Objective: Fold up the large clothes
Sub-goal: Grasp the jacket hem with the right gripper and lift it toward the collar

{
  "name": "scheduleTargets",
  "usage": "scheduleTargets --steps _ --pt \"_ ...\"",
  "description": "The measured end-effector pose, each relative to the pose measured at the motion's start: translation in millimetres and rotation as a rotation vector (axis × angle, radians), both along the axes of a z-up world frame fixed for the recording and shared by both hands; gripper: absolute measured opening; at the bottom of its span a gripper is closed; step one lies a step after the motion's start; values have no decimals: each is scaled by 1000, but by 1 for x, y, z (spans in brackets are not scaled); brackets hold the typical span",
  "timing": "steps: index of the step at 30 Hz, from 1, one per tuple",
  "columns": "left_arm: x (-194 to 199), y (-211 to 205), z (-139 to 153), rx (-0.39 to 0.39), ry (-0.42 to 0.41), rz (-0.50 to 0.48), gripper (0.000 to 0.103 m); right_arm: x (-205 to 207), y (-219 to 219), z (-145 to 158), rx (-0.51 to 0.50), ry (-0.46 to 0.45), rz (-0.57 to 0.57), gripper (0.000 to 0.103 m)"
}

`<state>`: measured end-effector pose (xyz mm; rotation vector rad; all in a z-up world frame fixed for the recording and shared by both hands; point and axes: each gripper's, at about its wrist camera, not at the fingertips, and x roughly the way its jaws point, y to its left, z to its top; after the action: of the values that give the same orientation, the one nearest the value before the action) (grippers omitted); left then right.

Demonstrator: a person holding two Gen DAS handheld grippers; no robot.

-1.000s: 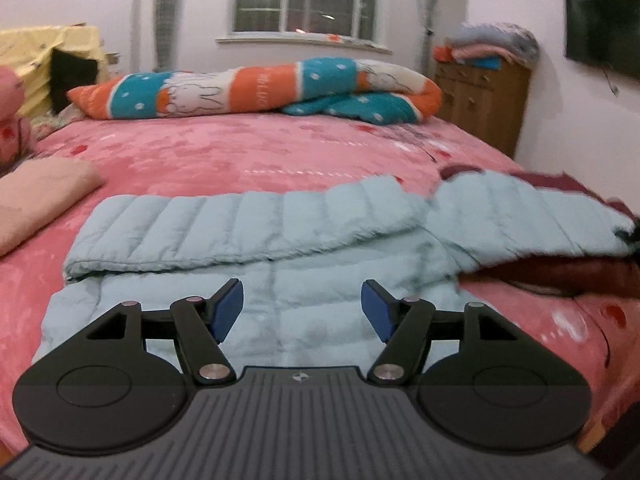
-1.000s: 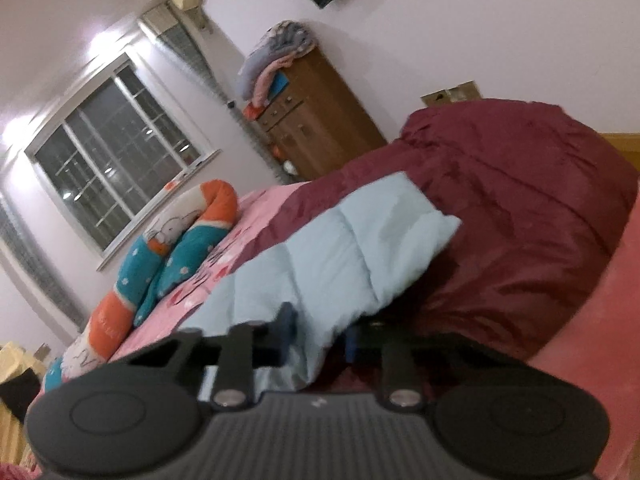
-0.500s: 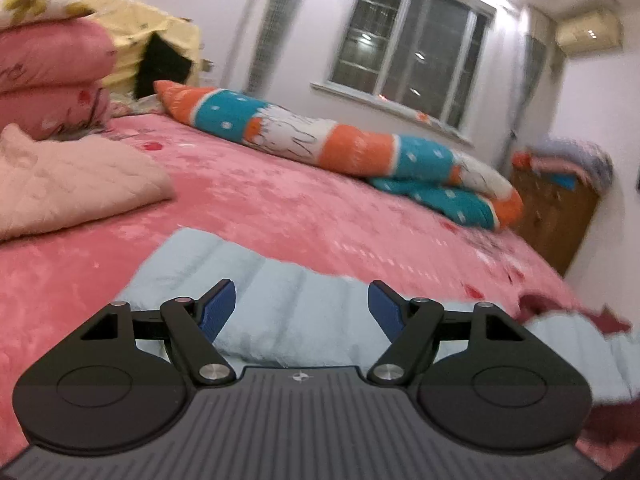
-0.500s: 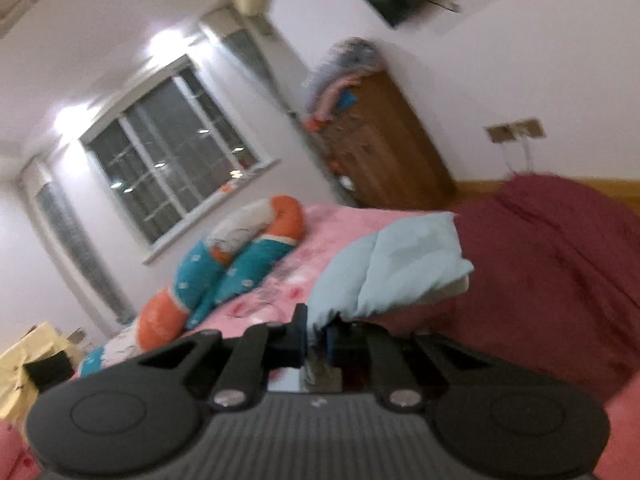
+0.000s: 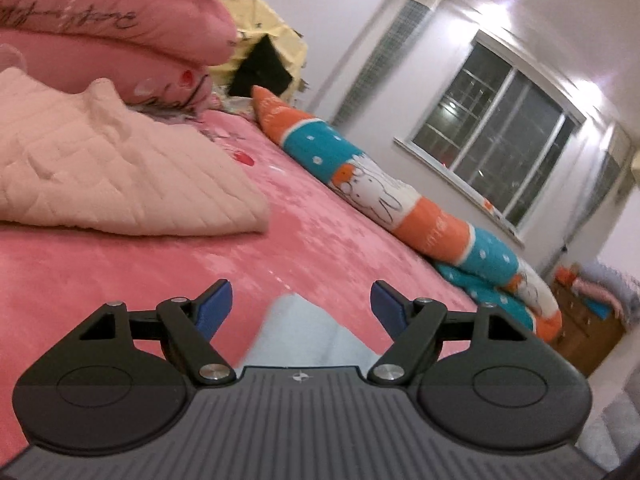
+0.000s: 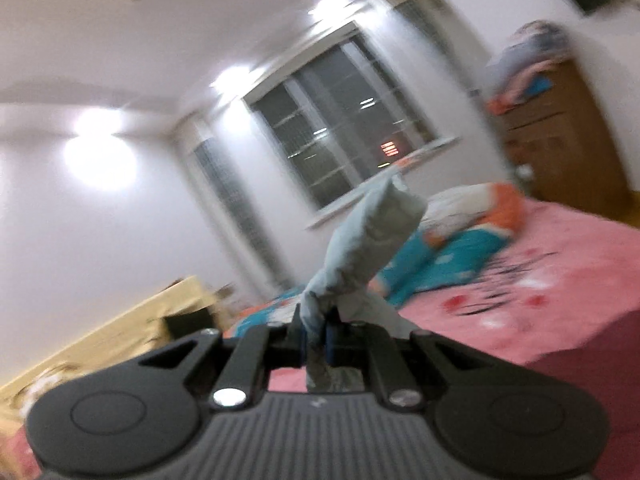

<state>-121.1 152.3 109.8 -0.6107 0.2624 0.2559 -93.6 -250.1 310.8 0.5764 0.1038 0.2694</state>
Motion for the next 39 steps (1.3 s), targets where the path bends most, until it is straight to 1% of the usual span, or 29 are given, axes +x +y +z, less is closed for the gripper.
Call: scheduleTargets --steps 3,6,8,10,13,14,16,19,20,22,25,27,28,29,30,31,33,34,35,36,39 --pt "-2 11 2 -26 -3 20 96 26 49 9 -4 -2 142 5" --pt "-3 19 4 -60 -12 27 97 51 95 5 23 18 295 5" --pt "-3 24 6 -77 -17 42 97 64 125 -6 34 41 386 5" --pt "-7 28 7 -110 -26 51 97 73 154 -21 20 62 467 5" --pt "-18 31 5 -133 -34 59 97 87 198 -55 4 127 578 6" --pt "-19 32 4 -138 -36 60 97 92 210 -63 -7 150 597 6" --pt "-21 32 4 -148 -39 58 97 96 236 -88 -48 203 625 6" --pt "-24 30 5 -144 -40 44 97 100 263 -129 -106 278 661 6" --pt "-18 35 6 -140 -38 38 97 91 273 -136 -135 289 661 6" --pt "-18 37 6 -135 -35 25 97 91 285 -157 -202 326 653 7" --pt "-17 37 5 -134 -32 -9 98 90 299 -178 -286 357 648 9" --pt "-12 37 4 -127 -25 -31 98 89 308 -189 -359 370 640 13" --pt "-11 35 4 -120 -20 -45 98 89 310 -194 -380 375 648 15" --pt "-10 33 4 -114 -16 -55 98 88 309 -197 -401 377 652 19" --pt "-9 32 4 -106 -12 -65 98 88 313 -201 -420 376 654 27" --pt "-7 31 4 -100 -9 -75 98 86 316 -206 -434 374 657 32" --pt "-1 33 3 -91 -6 -93 98 78 319 -210 -447 363 671 51" --pt "-1 31 3 -83 -7 -102 98 74 320 -209 -455 356 676 55" --pt "-1 30 4 -73 -11 -111 98 73 322 -209 -463 353 677 63" --pt "-1 29 5 -61 -15 -118 98 71 324 -209 -469 348 679 69" --pt "-2 26 5 -34 -35 -149 98 61 315 -200 -453 332 678 77"
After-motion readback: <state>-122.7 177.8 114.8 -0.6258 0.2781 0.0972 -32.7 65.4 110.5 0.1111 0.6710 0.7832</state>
